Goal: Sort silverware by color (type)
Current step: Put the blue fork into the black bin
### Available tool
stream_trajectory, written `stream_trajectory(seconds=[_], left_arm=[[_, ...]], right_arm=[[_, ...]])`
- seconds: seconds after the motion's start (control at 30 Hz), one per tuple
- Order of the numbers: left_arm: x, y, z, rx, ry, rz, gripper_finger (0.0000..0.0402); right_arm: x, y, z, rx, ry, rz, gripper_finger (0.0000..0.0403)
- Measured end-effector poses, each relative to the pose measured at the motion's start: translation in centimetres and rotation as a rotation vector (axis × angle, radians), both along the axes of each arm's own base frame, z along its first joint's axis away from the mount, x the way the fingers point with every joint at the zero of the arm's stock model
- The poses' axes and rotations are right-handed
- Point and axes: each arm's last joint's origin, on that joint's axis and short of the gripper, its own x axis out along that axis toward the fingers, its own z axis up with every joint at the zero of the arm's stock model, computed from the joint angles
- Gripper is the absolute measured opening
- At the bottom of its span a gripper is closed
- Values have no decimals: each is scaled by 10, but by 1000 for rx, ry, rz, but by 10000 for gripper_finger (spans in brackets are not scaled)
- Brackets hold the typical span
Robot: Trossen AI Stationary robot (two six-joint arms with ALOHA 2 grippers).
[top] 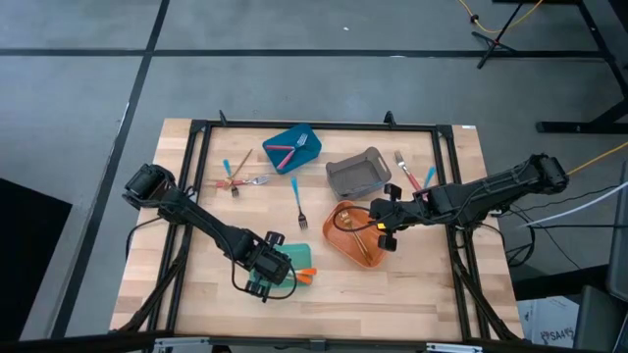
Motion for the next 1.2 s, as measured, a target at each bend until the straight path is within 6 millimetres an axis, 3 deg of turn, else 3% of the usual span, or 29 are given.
stream_trajectory(seconds=[0.37,0.87,1.2], left_arm=[[-2,0,7,-21,-11,-6,84],[-16,14,61,6,-225,53,84],[-19,45,92,41,-366,216,84]], right_arm=[[0,0,0,0,0,0,69],[0,0,0,1,-3,1,69],[0,0,0,1,-5,0,69]])
